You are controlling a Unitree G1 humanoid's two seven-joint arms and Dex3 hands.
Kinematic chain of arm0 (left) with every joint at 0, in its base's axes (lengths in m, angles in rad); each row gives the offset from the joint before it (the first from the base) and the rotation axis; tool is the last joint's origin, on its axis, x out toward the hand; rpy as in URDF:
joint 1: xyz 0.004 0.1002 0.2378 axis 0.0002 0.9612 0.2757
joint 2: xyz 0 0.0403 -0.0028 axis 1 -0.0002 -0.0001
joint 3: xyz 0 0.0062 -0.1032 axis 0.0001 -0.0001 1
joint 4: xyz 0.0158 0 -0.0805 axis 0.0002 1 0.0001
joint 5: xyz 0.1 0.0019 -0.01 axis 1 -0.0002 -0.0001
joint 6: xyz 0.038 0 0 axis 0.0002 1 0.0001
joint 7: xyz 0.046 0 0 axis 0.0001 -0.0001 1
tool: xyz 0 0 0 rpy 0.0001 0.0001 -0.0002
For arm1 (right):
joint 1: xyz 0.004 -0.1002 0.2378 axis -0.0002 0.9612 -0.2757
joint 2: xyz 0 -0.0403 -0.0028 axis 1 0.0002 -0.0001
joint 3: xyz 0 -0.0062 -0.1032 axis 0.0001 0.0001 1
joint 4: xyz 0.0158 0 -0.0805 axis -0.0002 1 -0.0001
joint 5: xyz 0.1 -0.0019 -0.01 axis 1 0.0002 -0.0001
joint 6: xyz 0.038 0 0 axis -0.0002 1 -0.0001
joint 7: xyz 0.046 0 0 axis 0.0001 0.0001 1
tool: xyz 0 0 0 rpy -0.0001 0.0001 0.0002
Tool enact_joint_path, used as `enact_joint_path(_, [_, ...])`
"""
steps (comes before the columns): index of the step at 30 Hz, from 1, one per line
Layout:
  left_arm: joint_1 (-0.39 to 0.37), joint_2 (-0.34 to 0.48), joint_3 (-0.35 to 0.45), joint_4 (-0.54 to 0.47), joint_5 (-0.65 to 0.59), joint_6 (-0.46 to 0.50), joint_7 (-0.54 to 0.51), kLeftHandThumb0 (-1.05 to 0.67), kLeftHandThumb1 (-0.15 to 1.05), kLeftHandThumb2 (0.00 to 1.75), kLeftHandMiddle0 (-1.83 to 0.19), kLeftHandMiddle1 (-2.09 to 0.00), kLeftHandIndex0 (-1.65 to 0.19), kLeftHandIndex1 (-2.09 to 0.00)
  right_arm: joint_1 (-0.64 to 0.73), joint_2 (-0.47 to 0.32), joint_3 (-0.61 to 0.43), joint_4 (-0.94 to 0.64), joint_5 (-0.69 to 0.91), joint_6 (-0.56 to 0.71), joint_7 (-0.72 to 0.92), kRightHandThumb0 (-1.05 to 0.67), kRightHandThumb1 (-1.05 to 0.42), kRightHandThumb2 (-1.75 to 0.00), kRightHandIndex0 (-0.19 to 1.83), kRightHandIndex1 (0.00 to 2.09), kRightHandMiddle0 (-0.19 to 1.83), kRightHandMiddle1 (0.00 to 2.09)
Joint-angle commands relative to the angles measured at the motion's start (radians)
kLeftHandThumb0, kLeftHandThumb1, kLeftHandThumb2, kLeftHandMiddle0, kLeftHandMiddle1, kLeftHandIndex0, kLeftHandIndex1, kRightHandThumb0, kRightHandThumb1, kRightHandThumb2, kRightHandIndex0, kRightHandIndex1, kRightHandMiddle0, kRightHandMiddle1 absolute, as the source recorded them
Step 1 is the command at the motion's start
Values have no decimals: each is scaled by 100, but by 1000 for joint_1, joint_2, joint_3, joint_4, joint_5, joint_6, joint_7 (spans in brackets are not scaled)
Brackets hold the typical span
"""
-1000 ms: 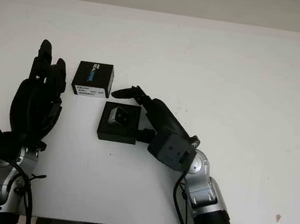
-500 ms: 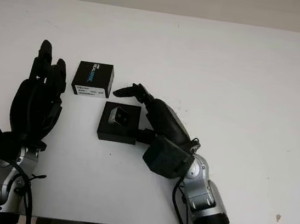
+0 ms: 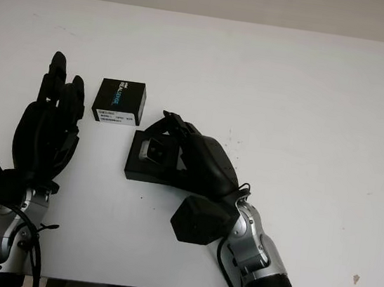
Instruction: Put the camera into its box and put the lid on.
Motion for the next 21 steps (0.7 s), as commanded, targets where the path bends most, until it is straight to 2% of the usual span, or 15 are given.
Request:
enact_joint_path(1, [7,6,1,-20,-4,5,-3,-75,105,39,19,0,19,0,4,-16,7,8,-17,-2,-4,-45,-95,-5,21,22,5,140])
enact_joint_path(13, [4,8,3,-20,-1,4,-2,-75,105,40,19,0,19,0,-14,-22,1,20,-38,5,-26,-45,-95,-5,19,24,0,134])
enact_joint_path(21, [1,16,9,-16,-4,2,-14,-75,105,39,19,0,19,0,-36,-29,-9,9,-37,33,-22,-44,-95,-6,17,25,-2,120])
